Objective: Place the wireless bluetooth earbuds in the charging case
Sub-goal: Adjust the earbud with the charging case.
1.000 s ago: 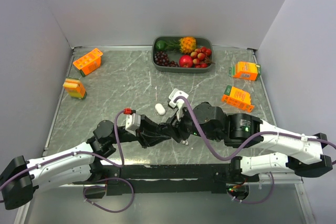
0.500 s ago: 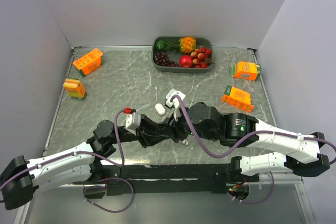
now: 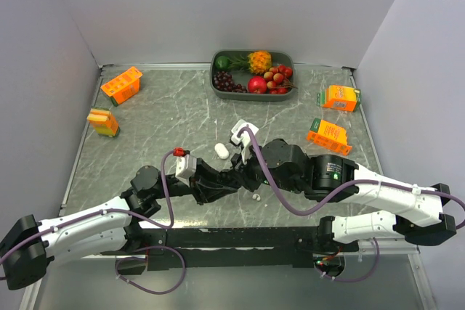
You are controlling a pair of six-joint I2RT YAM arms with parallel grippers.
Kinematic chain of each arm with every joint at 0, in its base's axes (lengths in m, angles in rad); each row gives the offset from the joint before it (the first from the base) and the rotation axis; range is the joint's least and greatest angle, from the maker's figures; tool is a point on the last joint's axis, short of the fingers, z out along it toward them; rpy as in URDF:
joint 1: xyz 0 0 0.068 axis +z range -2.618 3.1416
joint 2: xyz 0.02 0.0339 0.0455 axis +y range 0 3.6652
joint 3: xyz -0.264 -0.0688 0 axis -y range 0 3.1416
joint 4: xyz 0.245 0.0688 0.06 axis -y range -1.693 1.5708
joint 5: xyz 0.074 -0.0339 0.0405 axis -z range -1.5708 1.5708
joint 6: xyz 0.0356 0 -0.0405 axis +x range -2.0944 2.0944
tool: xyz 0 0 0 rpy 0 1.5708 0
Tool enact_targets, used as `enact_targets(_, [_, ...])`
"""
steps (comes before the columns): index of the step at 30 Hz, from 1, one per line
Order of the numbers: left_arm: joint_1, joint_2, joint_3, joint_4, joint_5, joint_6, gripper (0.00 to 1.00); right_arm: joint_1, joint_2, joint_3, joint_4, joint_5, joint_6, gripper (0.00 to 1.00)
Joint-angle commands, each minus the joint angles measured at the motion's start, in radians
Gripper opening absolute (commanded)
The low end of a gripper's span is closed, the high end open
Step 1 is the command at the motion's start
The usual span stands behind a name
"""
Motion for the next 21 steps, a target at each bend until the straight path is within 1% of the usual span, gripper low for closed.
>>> enact_targets(1, [-0.002,-0.008,0.028,0.107,0.003,-0.006,0.01,-0.002,0.007,0.024,-0.005,-0.015,0.012,0.23])
enact_targets(4, [-0.002,-0.010,0.028,0.107,-0.002,-0.005,0.01,-0.004,0.006,0.024,-0.006,-0.015,0.012,0.23])
enact_targets(6, [-0.002,-0.010,0.028,0.105,-0.002,-0.002,0.01,-0.002,0.000,0.024,-0.003,-0.014,0.012,0.25])
enact_targets(7, [-0.002,-0.012,0.028,0.104,-0.003,-0.002,0.01,-0.002,-0.002,0.024,-0.003,-0.014,0.012,0.33])
enact_targets(9, [-0.002,-0.010,0.028,0.104,-0.003,0.002,0.01,-0.004,-0.005,0.025,-0.005,-0.012,0.014,0.40])
enact_targets(10, [-0.003,-0.010,0.028,0.105,-0.003,0.002,0.01,-0.002,-0.005,0.025,-0.006,-0.009,0.015,0.46])
enact_targets(13, [-0.003,-0.010,0.028,0.105,-0.006,0.002,0.01,-0.002,-0.009,0.025,-0.009,0.000,0.015,0.51])
enact_targets(21, [-0.003,-0.013,0.029,0.102,-0.011,0.000,0.01,-0.001,-0.008,0.031,-0.018,0.034,0.007,0.59])
